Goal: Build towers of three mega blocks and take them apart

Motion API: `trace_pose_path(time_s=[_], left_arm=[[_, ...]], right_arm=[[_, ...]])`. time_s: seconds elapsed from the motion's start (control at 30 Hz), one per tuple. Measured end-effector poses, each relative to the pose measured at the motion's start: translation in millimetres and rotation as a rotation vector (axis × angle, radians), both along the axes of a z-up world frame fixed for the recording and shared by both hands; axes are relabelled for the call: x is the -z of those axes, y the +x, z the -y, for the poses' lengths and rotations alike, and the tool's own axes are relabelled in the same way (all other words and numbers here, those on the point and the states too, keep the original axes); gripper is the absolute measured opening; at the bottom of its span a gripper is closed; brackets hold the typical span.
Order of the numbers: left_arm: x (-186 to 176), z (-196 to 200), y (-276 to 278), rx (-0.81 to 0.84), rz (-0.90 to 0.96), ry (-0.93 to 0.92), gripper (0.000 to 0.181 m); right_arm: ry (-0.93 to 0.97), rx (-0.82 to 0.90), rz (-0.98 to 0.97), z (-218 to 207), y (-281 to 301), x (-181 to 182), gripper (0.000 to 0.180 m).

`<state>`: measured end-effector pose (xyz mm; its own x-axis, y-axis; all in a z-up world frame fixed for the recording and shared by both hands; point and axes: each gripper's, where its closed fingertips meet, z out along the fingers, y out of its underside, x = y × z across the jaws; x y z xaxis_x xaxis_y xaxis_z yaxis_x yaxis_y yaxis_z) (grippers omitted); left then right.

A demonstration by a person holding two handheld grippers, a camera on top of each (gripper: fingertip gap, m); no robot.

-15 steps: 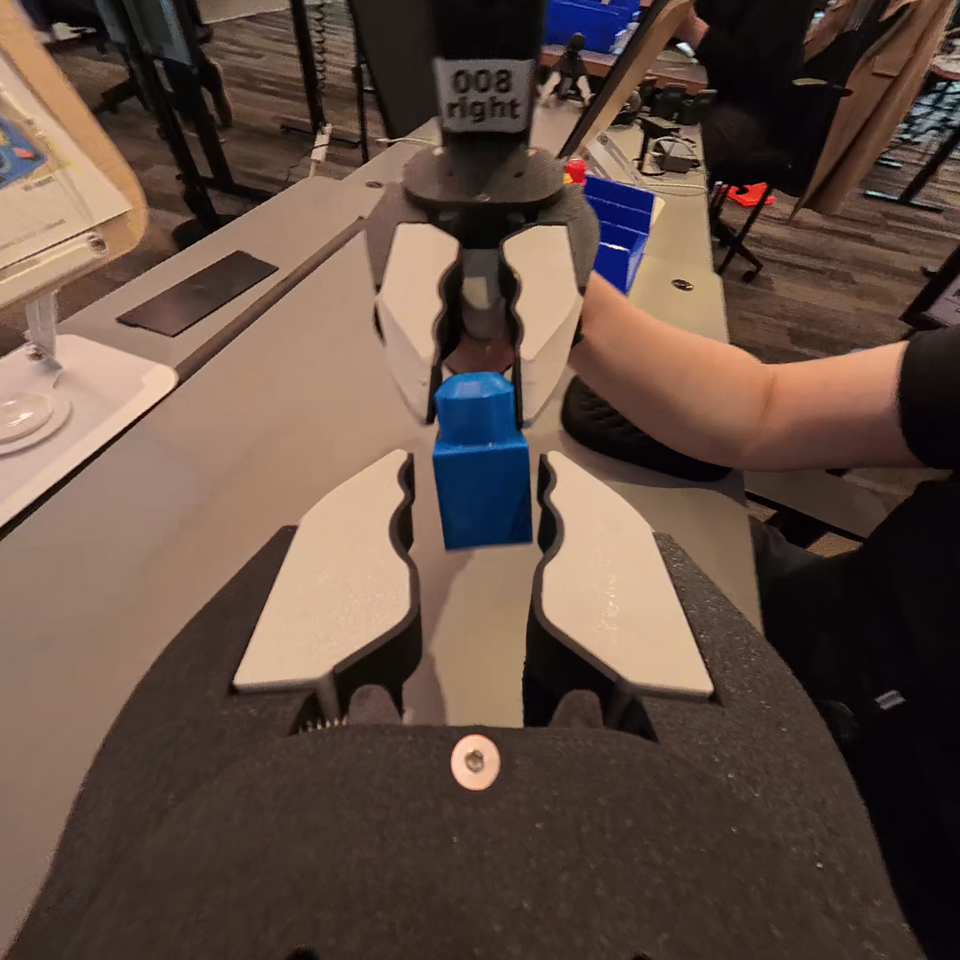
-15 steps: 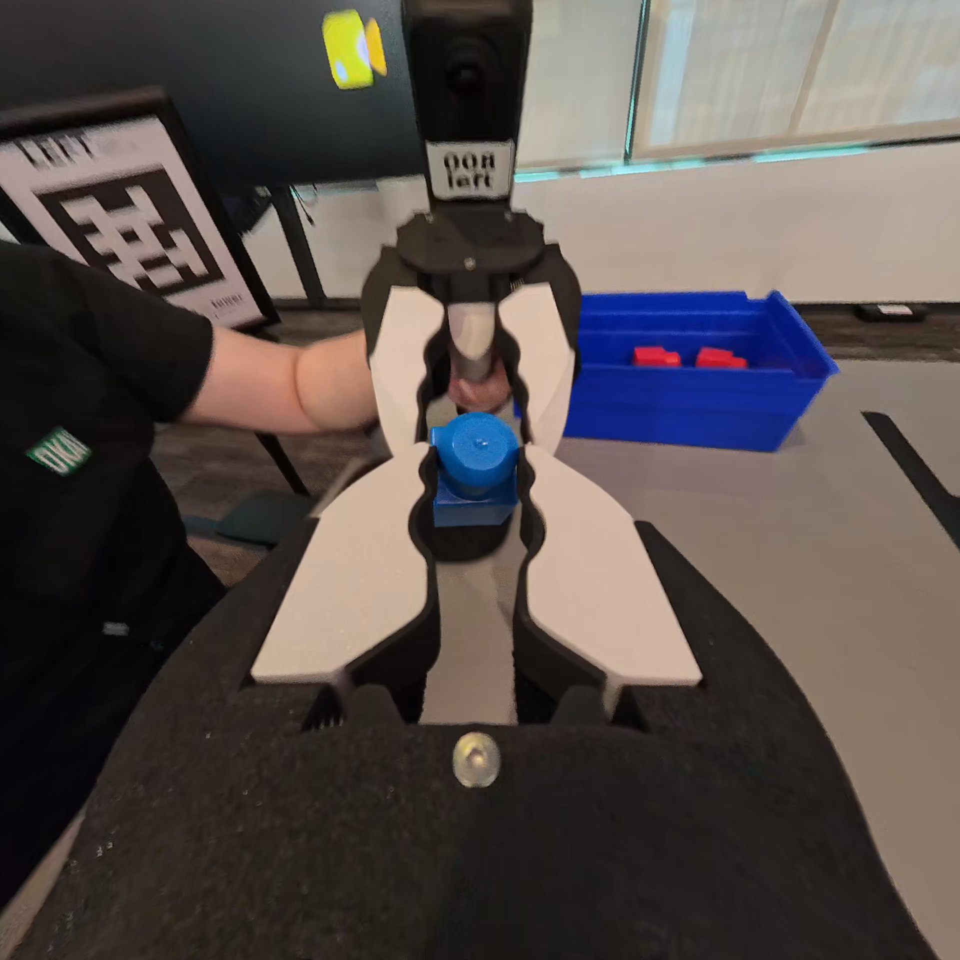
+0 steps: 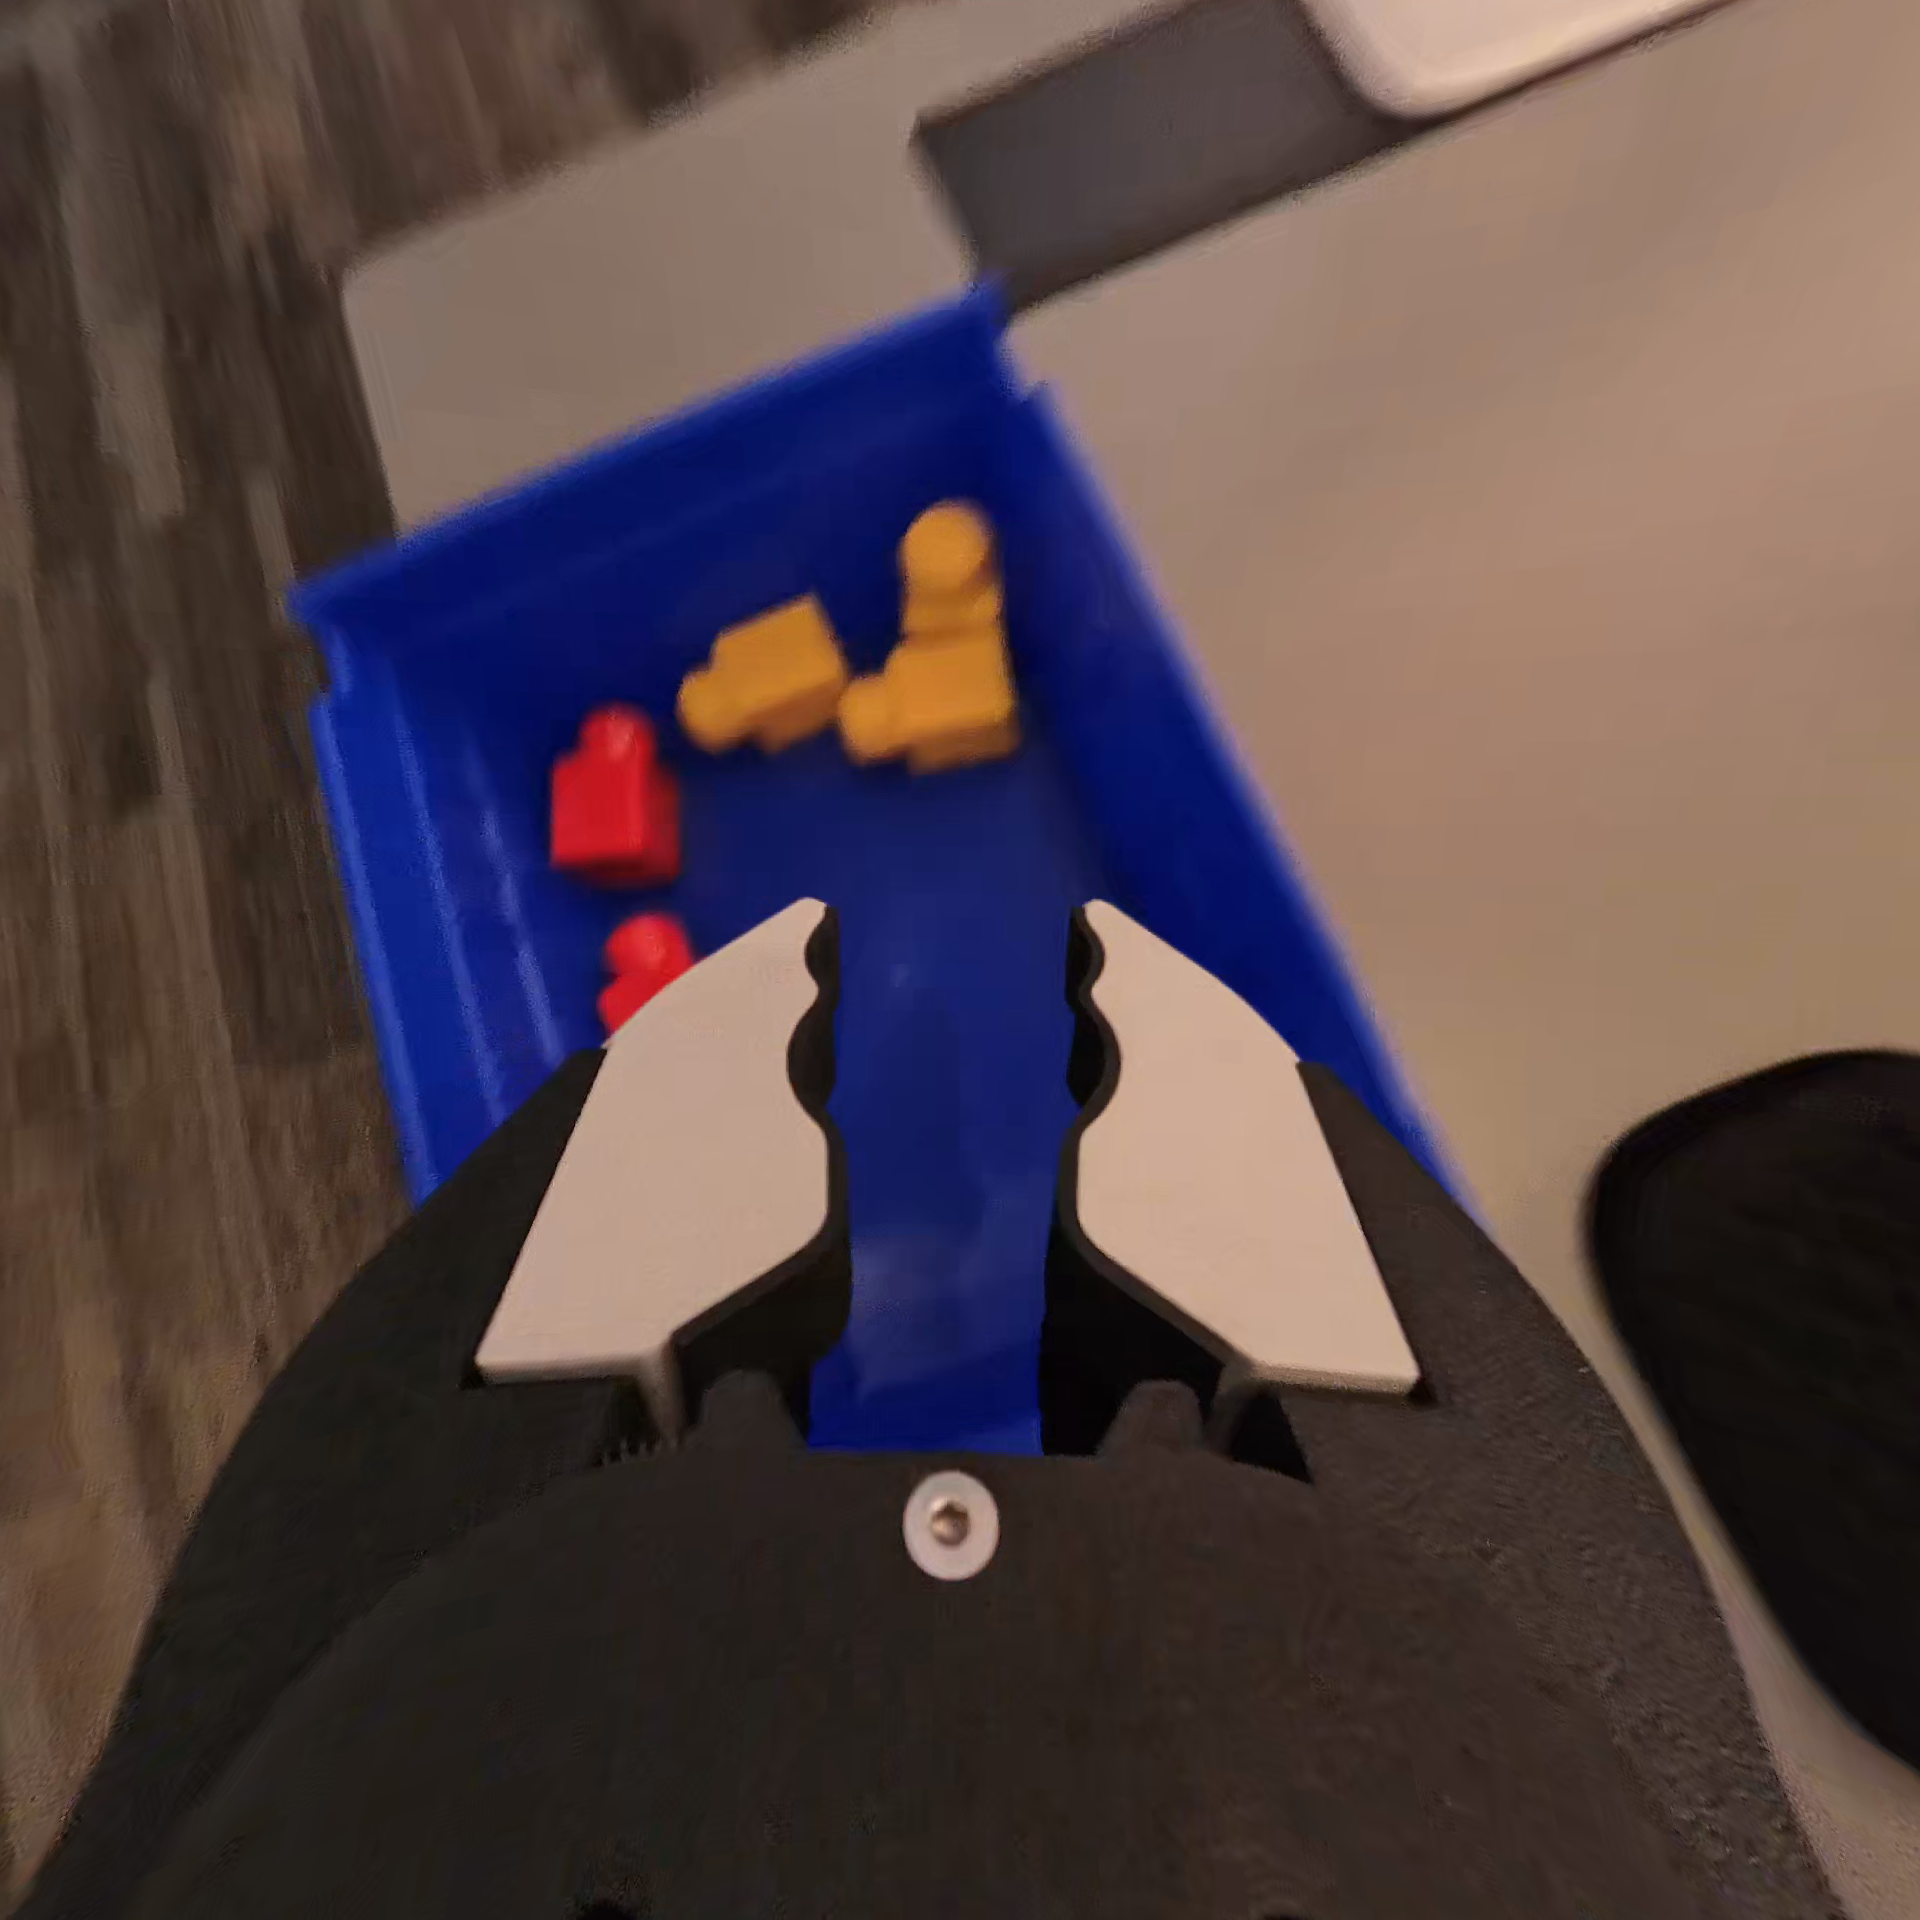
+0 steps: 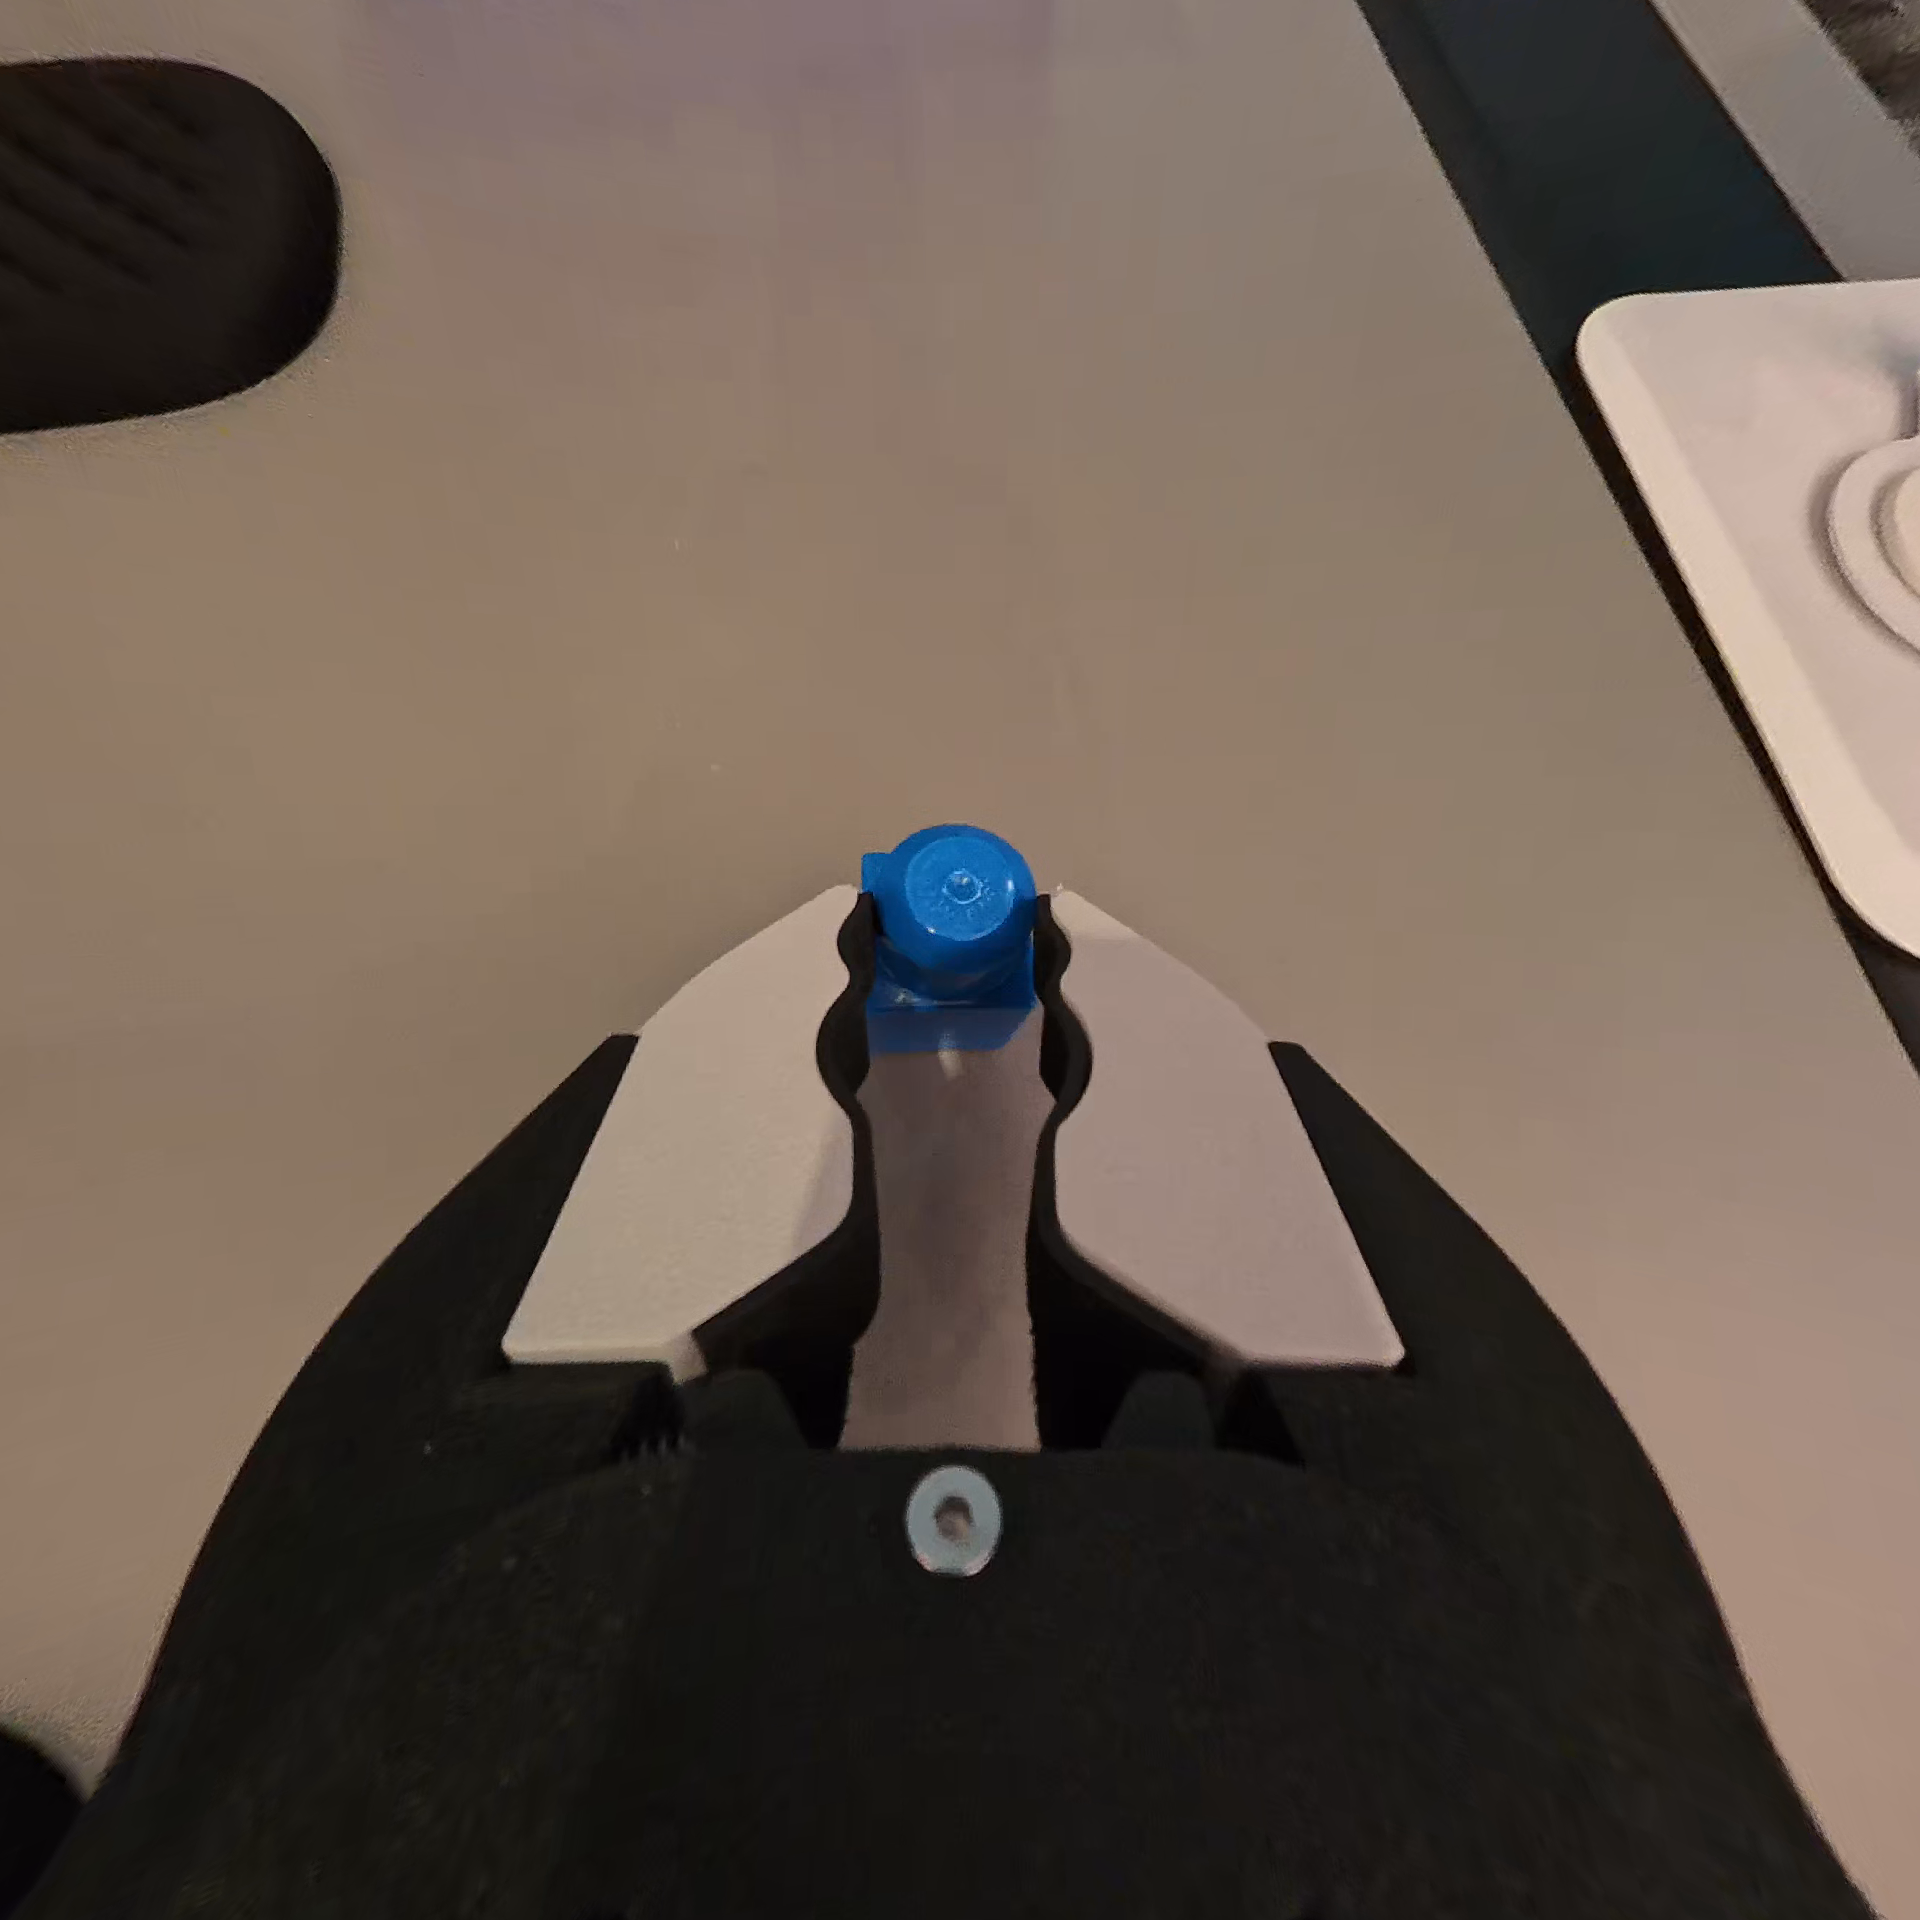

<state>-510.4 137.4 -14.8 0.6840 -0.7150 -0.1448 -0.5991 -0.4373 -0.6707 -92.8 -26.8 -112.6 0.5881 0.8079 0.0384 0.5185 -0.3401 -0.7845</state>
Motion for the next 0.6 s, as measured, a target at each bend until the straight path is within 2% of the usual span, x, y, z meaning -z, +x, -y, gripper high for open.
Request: trace_pose_path(time_s=[0.13,0.2,0.23,0.33,0.4,0.5,0.53,0.6], left_arm=[[41,-19,-53,-0.133,-0.103,-0.146,0.036],[58,-26,-65,-0.160,-0.153,-0.174,0.037],[63,-31,-66,-0.162,-0.163,-0.172,0.038],[70,-39,-49,-0.083,-0.138,-0.175,0.038],[72,-44,-29,0.017,-0.130,-0.154,0.048],[79,-54,-9,0.136,-0.203,-0.091,0.049],[81,-57,0,0.143,-0.176,-0.099,0.047],[82,-70,12,0.027,-0.045,-0.188,0.041]], right_arm=[[-0.011,-0.004,0.003,0,-2,0,0.029],[-0.010,0.013,-0.014,-2,-2,-3,0.046],[-0.001,0.012,-0.032,-2,-4,-8,0.048],[0.035,0.024,-0.065,-4,-3,-22,0.052],[0.058,0.034,-0.073,-4,-1,-30,0.052],[0.069,0.044,-0.094,-3,3,-36,0.052],[0.070,0.046,-0.104,-2,4,-38,0.051],[0.071,0.055,-0.120,-2,6,-40,0.050]])
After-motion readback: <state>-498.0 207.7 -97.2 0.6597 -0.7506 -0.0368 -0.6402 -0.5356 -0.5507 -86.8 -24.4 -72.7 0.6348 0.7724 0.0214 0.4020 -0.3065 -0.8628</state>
